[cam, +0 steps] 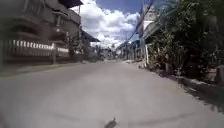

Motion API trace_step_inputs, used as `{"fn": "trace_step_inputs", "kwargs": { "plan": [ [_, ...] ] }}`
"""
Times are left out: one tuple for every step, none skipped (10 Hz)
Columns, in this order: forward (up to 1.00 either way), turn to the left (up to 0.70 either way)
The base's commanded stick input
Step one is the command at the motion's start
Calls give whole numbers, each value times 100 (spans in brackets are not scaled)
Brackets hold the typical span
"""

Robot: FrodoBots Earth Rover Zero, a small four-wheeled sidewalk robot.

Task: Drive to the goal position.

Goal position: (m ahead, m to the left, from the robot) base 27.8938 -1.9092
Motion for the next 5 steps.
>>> {"fn": "trace_step_inputs", "kwargs": {
  "plan": [
    [100,0],
    [100,0],
    [100,0],
    [100,0],
    [100,0]
  ]
}}
